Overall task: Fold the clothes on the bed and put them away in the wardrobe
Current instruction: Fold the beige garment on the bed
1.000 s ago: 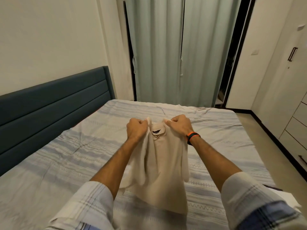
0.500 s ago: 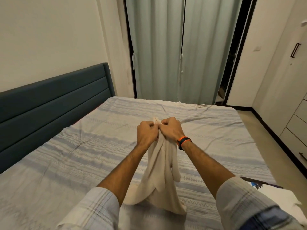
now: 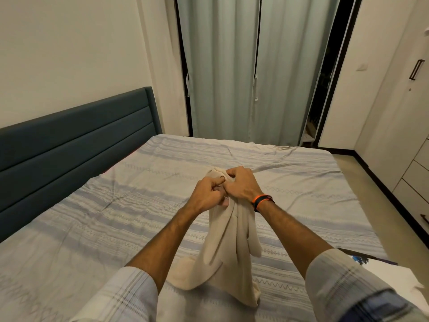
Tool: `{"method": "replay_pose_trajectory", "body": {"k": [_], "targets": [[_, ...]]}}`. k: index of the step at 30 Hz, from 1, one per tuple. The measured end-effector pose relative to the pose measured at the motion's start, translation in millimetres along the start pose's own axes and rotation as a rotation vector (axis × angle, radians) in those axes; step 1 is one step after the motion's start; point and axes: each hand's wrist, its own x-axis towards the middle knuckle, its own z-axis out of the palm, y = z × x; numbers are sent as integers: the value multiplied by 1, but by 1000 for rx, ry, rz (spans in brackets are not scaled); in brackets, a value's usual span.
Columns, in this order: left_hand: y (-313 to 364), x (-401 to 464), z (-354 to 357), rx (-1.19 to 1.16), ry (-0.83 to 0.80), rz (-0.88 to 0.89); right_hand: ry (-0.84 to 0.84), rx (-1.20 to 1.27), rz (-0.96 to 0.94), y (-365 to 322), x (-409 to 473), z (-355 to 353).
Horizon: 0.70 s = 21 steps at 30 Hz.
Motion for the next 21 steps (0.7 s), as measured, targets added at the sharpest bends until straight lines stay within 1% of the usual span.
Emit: {"method": "replay_pose_trajectory", "body": {"k": [1,2,4,5,6,7,9,12,14,16,18,19,21], "targets": [[0,-3,0,-16,29,-4,2,7,-13,2,0,1],[0,-6,-1,-18,106,9,-1,22,-27,4,0,0],[-4,-7,-7,59,341,72,-17,65,-48,7,0,-2],[-7,-7,-12,89,433,87,-33,90,-51,8,0,-3],[-11,-6,-17,100,486,79,-52,116,-45,9,0,-5],[-15,-3,-22,90,499,71,-74,142,-40,10,-1,-6],[-19,2,-29,91,443,80,-126,190,-34,9,-2,-7],[-16,6,-39,124,218,130,-179,241,-31,4,-2,-8],[-13,6,-44,77,74,171,-185,245,-45,0,-2,-8],[-10,3,-47,12,-18,183,-165,232,-47,-2,-1,-10],[-7,1,-46,-20,-48,175,-141,208,-47,-2,-1,-11],[-6,1,-44,-16,-38,165,-130,197,-47,-1,-1,-11],[-4,1,-40,49,42,150,-129,181,-48,0,0,-11]]}}
